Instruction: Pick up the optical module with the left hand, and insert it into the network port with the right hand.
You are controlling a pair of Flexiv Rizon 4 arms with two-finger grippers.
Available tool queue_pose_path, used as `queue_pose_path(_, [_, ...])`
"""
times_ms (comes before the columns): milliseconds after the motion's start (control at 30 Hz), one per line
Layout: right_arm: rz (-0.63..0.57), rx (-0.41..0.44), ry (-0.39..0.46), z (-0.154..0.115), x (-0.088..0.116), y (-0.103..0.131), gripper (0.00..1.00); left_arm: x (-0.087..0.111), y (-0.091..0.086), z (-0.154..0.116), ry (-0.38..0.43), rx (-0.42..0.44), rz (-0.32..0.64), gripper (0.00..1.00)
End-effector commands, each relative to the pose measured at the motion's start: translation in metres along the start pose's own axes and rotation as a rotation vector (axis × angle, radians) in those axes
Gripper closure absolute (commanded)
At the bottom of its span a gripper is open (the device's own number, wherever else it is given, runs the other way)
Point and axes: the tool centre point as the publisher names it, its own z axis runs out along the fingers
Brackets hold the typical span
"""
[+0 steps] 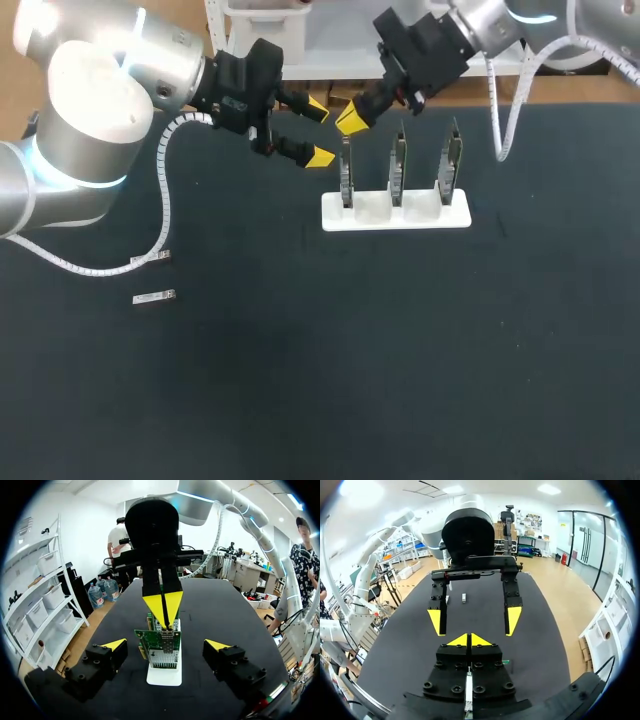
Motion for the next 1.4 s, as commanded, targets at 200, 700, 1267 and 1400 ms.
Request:
queue_pose_path(200, [0.011,-0.014,0.001,0.005,0.004,-0.002,1.00,-0.001,0.002,0.001,0.006,0.004,-0.002,0.00])
queue_pose_path(700, [0.033,-0.031,0.011,0.011,0.007,0.000,1.00,-0.001,0.002,0.001,0.006,0.004,-0.002,0.00])
queue_pose_path(1267, [0.060,-0.030,0.026,0.012,0.013,0.001,1.00,-0.001,0.002,0.001,0.006,0.004,-0.002,0.00])
queue_pose_path(1400, [0.064,-0.031,0.029,0.011,0.014,0.001,1.00,-0.001,0.002,0.001,0.006,0.004,-0.002,0.00])
